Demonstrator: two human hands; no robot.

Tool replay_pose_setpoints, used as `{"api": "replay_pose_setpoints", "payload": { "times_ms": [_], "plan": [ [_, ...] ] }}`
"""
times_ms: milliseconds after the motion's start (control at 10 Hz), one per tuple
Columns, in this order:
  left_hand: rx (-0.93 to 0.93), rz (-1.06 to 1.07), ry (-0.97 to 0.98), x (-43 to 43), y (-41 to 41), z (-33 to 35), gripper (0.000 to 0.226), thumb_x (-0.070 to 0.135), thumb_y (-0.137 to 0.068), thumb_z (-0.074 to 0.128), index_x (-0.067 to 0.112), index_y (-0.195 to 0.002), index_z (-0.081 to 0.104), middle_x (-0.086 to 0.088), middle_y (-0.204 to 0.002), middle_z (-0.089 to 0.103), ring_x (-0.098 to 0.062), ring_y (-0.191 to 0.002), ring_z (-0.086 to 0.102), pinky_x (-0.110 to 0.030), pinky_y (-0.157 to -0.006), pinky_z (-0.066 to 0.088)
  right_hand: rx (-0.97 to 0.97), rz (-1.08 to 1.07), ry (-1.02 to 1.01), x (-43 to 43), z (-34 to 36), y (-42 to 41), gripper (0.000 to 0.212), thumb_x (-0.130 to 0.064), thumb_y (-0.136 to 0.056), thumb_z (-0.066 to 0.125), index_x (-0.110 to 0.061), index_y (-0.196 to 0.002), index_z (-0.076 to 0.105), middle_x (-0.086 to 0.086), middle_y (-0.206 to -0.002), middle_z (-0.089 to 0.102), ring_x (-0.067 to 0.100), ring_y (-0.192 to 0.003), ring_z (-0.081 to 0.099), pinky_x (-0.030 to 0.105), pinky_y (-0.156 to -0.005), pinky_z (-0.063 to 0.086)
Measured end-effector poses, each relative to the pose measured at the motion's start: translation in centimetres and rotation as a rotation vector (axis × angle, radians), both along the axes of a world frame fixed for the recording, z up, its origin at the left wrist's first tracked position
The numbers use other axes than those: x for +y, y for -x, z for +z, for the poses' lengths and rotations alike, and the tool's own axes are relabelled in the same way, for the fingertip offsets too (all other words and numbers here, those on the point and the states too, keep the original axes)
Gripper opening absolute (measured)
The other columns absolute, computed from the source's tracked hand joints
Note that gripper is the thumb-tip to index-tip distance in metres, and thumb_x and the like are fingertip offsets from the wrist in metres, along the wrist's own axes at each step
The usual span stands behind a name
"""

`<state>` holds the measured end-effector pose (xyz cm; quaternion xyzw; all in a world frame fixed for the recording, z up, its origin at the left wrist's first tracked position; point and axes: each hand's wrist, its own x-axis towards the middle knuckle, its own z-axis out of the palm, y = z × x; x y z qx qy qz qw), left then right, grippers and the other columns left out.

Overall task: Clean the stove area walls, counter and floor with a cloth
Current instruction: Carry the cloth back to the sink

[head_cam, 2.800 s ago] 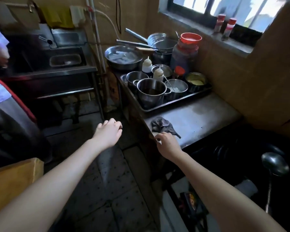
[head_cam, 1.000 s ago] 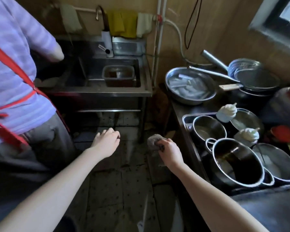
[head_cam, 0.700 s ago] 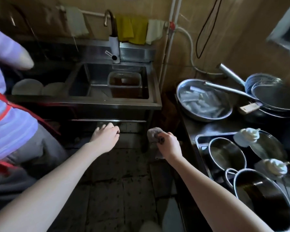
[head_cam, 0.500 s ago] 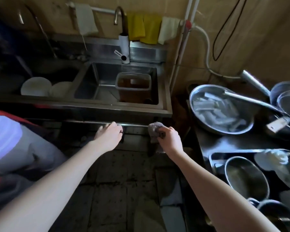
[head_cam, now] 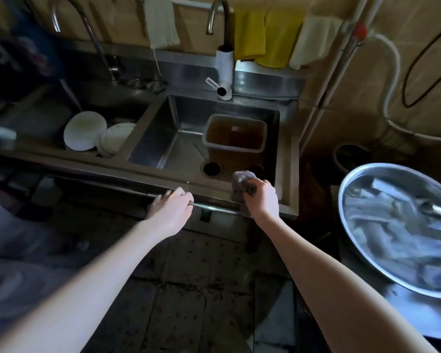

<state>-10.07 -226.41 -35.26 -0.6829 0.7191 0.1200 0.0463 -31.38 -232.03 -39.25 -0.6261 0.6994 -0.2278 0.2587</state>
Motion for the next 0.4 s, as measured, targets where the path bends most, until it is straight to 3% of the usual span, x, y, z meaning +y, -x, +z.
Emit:
{"api": "replay_pose_setpoints", "payload": {
  "times_ms": [200,400],
  "plan": [
    [0.002,0.011,-0.051,-2.4,-0.6,-0.3,0.025,0.03,-0.097,0.037,0.022,-0.113,0.055,0.002,-0.123,0.05,-0.024,-0.111,0.048,-0.038,-0.095,0.037,-0.025,0.033,-0.129,-2.4,-3.1,-1.5,0.042,-0.016,-0.085,0.062,-0.015,-0.127,0.056,0.013,-0.123,0.057,0.028,-0.113,0.053,0.036,-0.095,0.046],
    [-0.002,-0.048,-0.069,-4.2,-1.3,-0.5,0.024,0.029,-0.099,0.036,0.021,-0.112,0.054,0.001,-0.122,0.049,-0.023,-0.111,0.047,-0.04,-0.097,0.033,0.056,0.067,-0.207,-2.0,-2.6,-1.1,0.054,-0.021,-0.085,0.061,-0.021,-0.136,0.045,0.011,-0.132,0.052,0.029,-0.12,0.048,0.038,-0.094,0.046]
  ]
}}
